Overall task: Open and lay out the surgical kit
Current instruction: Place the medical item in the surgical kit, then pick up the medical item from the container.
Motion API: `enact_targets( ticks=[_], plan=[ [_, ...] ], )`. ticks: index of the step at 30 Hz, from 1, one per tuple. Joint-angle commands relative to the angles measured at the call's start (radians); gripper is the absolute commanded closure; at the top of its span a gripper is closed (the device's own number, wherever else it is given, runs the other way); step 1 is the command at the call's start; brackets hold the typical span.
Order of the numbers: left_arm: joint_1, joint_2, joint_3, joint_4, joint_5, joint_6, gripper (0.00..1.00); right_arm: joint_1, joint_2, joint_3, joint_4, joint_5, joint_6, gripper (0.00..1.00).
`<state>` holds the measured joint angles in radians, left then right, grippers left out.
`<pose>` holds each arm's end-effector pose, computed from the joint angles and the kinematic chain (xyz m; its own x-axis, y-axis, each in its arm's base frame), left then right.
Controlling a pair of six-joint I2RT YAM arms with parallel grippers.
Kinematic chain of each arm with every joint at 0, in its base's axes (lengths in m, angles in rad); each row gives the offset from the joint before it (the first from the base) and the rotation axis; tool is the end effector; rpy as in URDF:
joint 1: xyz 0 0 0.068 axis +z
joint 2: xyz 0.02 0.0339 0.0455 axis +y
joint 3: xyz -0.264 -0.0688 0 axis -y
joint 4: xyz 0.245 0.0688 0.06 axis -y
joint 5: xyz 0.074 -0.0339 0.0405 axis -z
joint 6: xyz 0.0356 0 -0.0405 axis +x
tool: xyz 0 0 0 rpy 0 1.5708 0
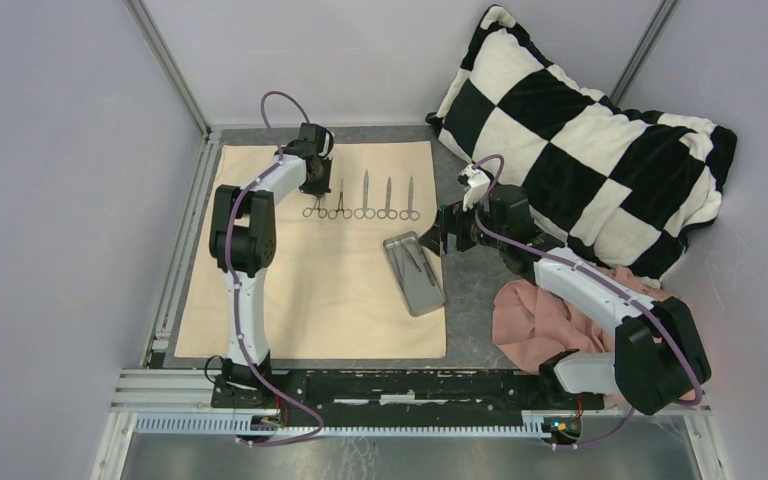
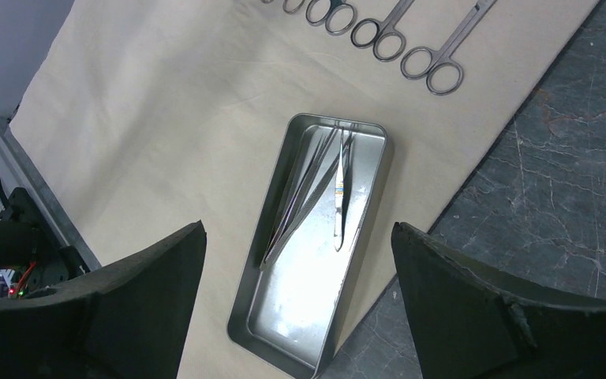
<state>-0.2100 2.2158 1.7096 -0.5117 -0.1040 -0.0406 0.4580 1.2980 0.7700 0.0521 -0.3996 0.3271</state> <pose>0.4698 -0.0964 0.1650 -0.8379 0.1373 -0.5283 0.1201 0.9905 0.0670 0.2501 0.1387 0.2472 -0.6197 0.0245 -0.7845 -0.5474 0.7028 0.4544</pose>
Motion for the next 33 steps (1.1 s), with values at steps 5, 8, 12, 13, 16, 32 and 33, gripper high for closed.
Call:
enact_targets(
  ticks=[5,8,12,13,16,32,33],
  plan=[
    [-0.004,0.025,0.048,-0.032,-0.028,-0.066,0.90,0.000,0.005,-0.007,0.046,-0.015,-0.003,0.07],
    [-0.005,0.025,0.048,-0.037,-0.028,-0.075,0.85,0.000,0.007,-0.008,0.049,-0.018,-0.003,0.07],
    [-0.005,0.010,0.064,-0.065,-0.032,-0.081,0.69,0.000,0.016,-0.005,0.046,-0.020,-0.008,0.07],
    [-0.004,0.004,0.072,-0.079,-0.039,-0.082,0.65,0.000,0.020,-0.001,0.037,-0.012,-0.014,0.07],
    [-0.003,-0.035,0.088,-0.104,-0.050,-0.088,0.58,0.000,0.032,0.009,0.000,0.017,-0.043,0.07],
    [-0.013,-0.921,-0.692,0.243,0.411,-0.250,0.47,0.243,0.311,0.328,-0.369,0.354,-0.132,0.24],
    [-0.015,-0.967,-0.750,0.284,0.429,-0.252,0.47,0.248,0.330,0.341,-0.376,0.386,-0.107,0.27]
  ],
)
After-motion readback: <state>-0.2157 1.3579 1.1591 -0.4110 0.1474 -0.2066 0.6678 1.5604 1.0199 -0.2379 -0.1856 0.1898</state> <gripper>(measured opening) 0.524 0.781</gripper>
